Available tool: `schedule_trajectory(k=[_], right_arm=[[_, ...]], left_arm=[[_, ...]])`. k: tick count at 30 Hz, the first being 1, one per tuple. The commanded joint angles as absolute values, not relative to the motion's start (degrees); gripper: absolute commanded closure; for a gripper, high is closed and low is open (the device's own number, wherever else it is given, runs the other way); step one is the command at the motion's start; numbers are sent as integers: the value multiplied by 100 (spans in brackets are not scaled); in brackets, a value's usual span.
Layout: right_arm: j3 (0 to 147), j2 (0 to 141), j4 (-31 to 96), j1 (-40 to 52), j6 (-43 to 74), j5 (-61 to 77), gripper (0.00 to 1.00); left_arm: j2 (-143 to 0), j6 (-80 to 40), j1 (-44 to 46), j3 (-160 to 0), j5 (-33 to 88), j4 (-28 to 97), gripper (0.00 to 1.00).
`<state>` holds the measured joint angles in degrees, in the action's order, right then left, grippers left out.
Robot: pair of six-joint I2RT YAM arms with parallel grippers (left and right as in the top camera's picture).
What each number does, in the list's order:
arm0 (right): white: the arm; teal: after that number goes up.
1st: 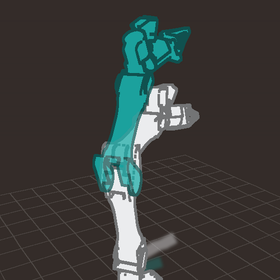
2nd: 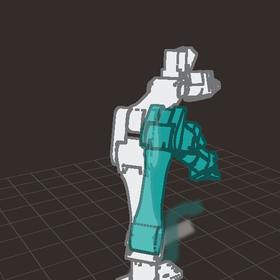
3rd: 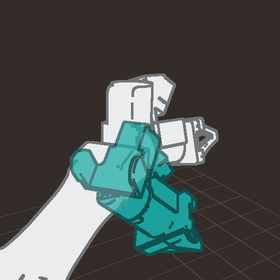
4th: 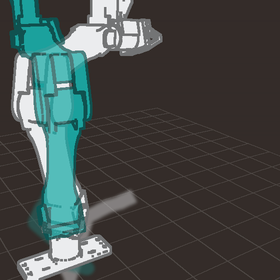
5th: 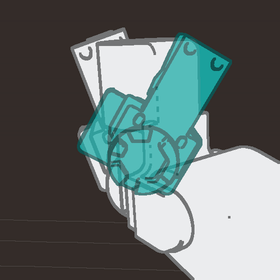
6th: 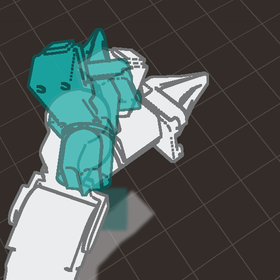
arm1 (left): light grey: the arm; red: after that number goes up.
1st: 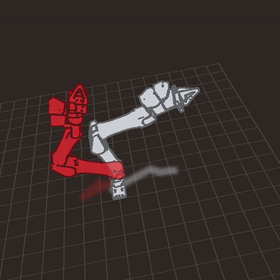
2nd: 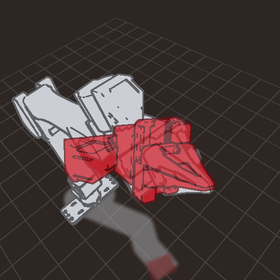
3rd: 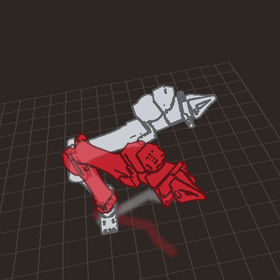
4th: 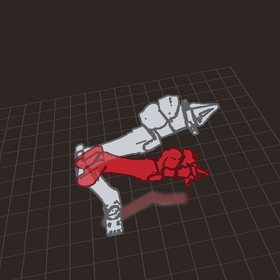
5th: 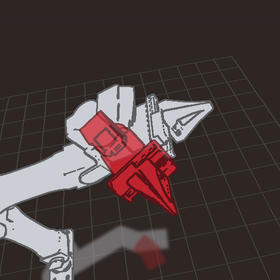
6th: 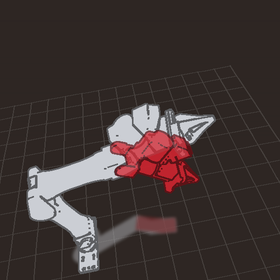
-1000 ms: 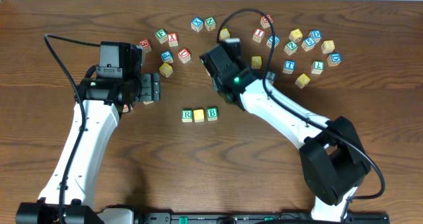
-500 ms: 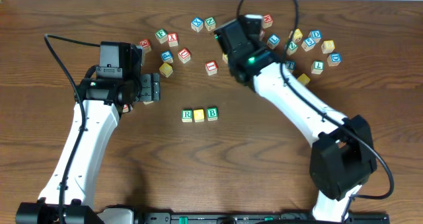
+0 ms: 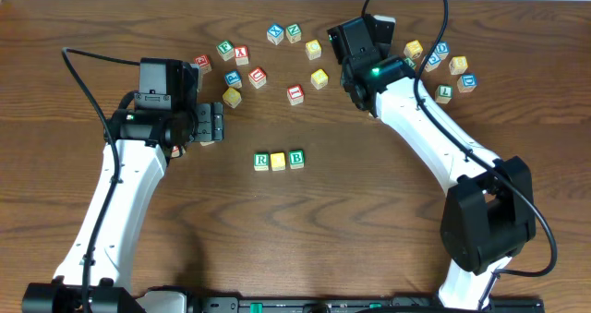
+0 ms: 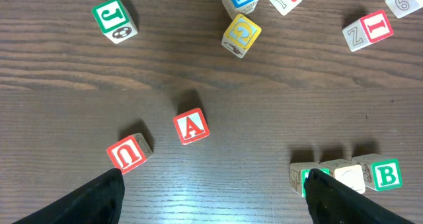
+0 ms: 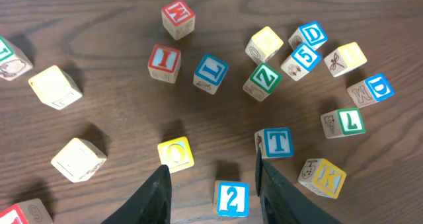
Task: Spell out ROBOT
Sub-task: 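Move the right gripper up and right over a yellow O block, then lower the right gripper around the yellow O block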
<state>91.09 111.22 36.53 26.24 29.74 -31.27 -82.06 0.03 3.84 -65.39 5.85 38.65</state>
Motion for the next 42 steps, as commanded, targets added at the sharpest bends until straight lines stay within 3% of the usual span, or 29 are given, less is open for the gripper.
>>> schedule_trajectory(k=[1,6,33,36,38,42], right_arm=[[8912,11214,3610,2589,3000,-2965,64],[8825,11417,3389,2589,2279,-2362,64],[8825,11793,3046,1933,1369,-607,60],[8825,11861,3017,1933,1302,-558,56],[8825,11911,3015,1933,1304,-558,46],[8825,12040,2991,1933,1323,-558,45]], left_arm=[[-8143,16,355,-6569,539,3876,14],[-8145,16,355,-6569,537,3876,14],[-8143,16,355,-6569,537,3876,14],[-8145,16,355,-6569,537,3876,14],[-8143,16,355,-6569,537,3876,14],[-8145,16,355,-6569,537,3876,14]])
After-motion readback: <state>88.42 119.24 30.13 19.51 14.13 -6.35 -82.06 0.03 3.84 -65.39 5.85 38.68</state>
